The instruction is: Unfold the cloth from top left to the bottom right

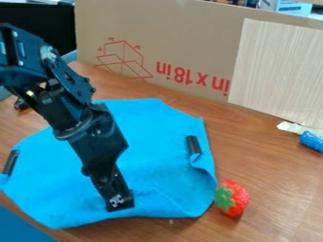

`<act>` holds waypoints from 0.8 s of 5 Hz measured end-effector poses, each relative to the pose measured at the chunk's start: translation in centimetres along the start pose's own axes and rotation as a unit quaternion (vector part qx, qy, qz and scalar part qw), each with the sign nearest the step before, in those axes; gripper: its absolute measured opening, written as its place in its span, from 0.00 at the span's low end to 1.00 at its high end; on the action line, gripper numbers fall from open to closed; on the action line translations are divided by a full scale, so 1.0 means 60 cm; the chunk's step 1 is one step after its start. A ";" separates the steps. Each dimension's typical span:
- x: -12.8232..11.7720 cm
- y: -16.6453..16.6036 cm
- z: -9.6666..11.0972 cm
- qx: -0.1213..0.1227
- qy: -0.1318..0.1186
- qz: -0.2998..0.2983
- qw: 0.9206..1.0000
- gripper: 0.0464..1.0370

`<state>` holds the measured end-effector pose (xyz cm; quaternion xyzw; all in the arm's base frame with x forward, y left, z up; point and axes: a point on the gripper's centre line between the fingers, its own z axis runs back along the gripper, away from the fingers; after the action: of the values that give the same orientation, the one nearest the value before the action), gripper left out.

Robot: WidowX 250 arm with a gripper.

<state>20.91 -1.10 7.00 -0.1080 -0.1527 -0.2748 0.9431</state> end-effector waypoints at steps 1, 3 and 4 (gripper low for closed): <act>0.009 -0.010 -0.009 0.004 0.005 0.004 1.000 0.00; 0.018 -0.030 -0.020 -0.008 0.025 0.019 0.999 0.02; 0.025 -0.025 -0.013 -0.008 0.032 0.014 0.999 0.15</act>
<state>21.43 -3.29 6.95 -0.1084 -0.1189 -0.2660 0.9504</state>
